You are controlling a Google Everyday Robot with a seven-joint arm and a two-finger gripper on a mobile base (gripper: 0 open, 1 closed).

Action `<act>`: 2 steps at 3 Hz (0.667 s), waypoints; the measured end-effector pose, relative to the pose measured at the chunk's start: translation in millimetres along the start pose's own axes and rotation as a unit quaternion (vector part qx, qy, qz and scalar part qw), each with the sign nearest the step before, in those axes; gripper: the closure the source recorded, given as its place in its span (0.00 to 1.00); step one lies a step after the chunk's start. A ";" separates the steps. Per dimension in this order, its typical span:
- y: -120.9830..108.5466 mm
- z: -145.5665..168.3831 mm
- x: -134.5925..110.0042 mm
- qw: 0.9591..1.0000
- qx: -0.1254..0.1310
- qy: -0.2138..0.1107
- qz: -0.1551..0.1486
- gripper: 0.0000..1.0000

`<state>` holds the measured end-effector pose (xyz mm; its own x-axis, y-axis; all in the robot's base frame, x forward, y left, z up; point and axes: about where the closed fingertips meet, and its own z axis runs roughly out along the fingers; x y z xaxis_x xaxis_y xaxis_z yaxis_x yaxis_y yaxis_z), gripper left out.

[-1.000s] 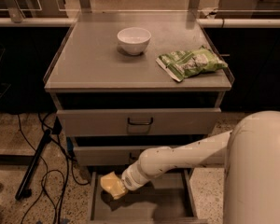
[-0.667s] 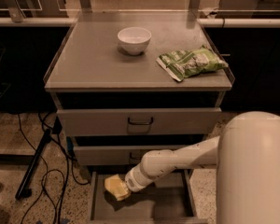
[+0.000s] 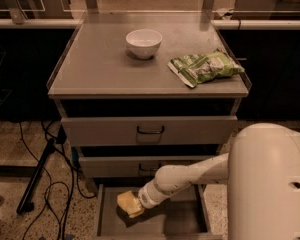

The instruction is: Place sponge into bottom drawer

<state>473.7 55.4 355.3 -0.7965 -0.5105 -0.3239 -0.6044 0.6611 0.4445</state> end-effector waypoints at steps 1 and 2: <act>-8.6 19.1 6.0 1.000 -0.008 0.008 0.023 1.00; -31.2 48.9 15.6 0.998 -0.010 0.016 0.065 1.00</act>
Offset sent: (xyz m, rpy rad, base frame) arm 0.0143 -0.0099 -0.1097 -0.0184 0.1777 -0.1729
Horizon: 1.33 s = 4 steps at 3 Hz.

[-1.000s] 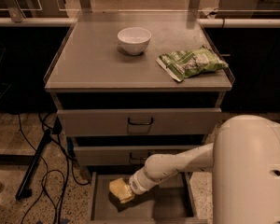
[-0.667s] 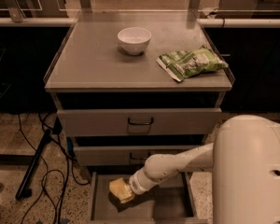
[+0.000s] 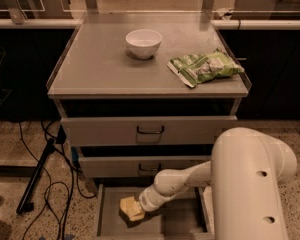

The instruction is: Place sponge into bottom drawer

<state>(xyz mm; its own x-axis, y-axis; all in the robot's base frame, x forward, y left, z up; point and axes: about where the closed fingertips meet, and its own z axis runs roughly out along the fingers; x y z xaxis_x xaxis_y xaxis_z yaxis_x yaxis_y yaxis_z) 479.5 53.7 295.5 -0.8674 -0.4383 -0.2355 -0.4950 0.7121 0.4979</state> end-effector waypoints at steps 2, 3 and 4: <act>-21.0 27.5 6.2 1.000 -0.002 0.007 0.030 1.00; -29.0 49.2 7.7 0.999 0.004 0.011 0.053 1.00; -50.3 82.6 1.5 0.996 0.012 0.011 0.086 1.00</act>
Offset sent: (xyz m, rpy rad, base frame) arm 0.0037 -0.0033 -0.0282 -0.0070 0.0370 -0.0358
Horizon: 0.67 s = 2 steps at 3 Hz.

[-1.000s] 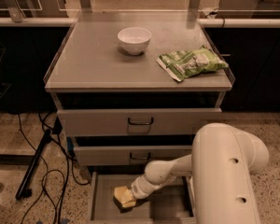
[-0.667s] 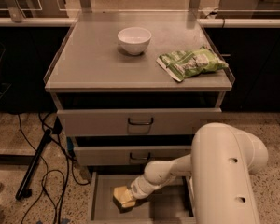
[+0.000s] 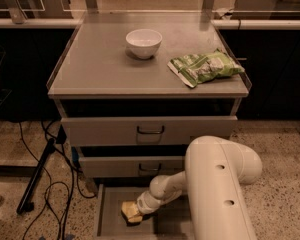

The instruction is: Place sponge into bottom drawer

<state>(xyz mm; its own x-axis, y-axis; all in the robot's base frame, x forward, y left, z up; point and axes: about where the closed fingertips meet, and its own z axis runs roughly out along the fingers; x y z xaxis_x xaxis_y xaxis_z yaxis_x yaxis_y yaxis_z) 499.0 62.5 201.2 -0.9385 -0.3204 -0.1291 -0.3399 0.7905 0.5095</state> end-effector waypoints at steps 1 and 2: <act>0.0 0.0 0.0 1.000 0.000 0.000 0.000 1.00; -2.0 5.7 2.2 1.000 -0.004 0.006 0.009 1.00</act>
Offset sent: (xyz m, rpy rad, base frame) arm -0.0007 -0.0004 -0.0117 0.0048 0.0411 -0.0224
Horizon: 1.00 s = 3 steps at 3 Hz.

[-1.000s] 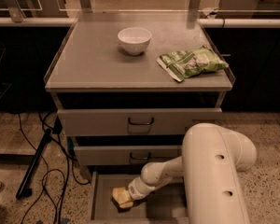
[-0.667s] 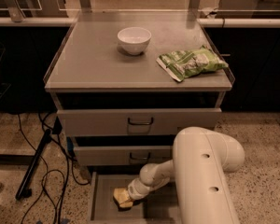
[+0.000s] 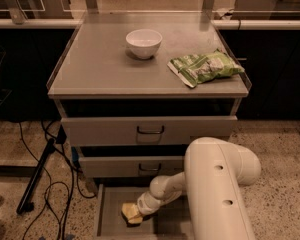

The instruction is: Place sponge into bottom drawer

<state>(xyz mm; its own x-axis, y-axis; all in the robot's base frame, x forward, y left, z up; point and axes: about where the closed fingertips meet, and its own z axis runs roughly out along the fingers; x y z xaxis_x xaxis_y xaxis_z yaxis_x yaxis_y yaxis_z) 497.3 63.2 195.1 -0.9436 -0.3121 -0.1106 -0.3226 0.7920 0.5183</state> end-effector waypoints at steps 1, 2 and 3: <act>-12.3 17.5 4.0 0.999 -0.005 -0.005 0.034 1.00; -20.1 27.1 4.4 0.999 -0.002 -0.012 0.049 1.00; -25.4 33.1 3.8 0.998 0.000 -0.015 0.056 1.00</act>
Offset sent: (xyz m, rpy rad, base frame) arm 0.0063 -0.0070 -0.0460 -0.0007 0.0285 -0.1361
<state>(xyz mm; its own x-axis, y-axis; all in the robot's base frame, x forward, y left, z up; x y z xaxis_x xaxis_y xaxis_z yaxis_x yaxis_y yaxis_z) 499.5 59.3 153.5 -0.9755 -0.2060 -0.0771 -0.2152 0.8214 0.5282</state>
